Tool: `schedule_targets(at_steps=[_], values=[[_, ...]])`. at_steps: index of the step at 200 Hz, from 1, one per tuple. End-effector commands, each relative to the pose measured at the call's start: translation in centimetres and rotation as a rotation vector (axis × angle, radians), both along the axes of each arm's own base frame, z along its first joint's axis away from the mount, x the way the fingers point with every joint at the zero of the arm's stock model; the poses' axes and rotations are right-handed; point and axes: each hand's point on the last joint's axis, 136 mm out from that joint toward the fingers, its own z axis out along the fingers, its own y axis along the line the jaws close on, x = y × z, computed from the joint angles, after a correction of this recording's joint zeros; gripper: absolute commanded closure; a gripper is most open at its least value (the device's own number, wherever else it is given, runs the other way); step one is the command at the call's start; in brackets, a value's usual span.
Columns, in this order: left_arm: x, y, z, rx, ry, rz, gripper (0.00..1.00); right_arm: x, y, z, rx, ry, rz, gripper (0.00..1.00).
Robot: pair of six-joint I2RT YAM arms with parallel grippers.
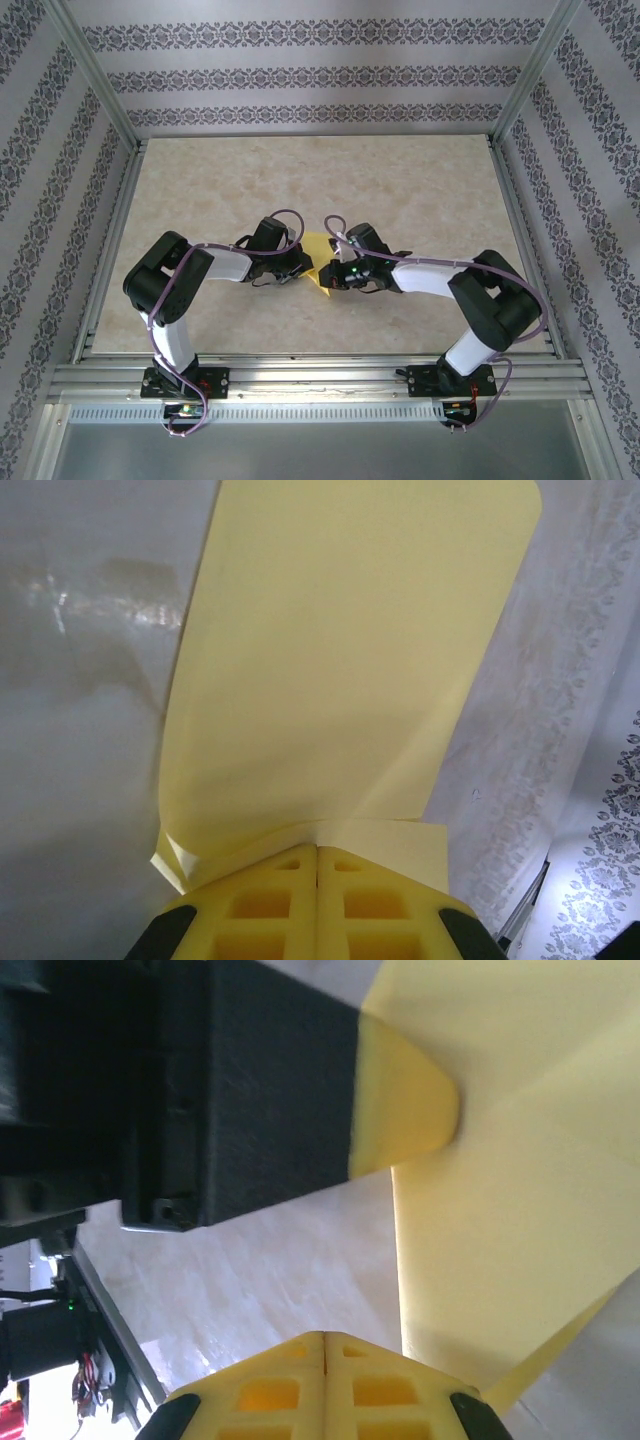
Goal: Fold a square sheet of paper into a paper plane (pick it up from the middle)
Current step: Third fold the triangle at the center of the table.
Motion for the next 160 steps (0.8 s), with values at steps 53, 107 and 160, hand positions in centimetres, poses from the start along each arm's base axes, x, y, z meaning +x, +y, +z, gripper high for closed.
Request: schedule_targets(at_steps=[53, 107, 160], values=[[-1.6, 0.7, -2.7, 0.076, 0.077, -0.018, 0.98, 0.0, 1.3, -1.0, -0.089, 0.057, 0.000, 1.00], [-1.5, 0.6, -2.5, 0.071, 0.073, -0.016, 0.98, 0.1, 1.6, -2.8, -0.124, 0.093, -0.010, 1.00], [-1.7, 0.7, -2.6, 0.075, 0.074, -0.020, 0.99, 0.2, 0.9, -3.7, -0.152, 0.105, -0.028, 1.00]])
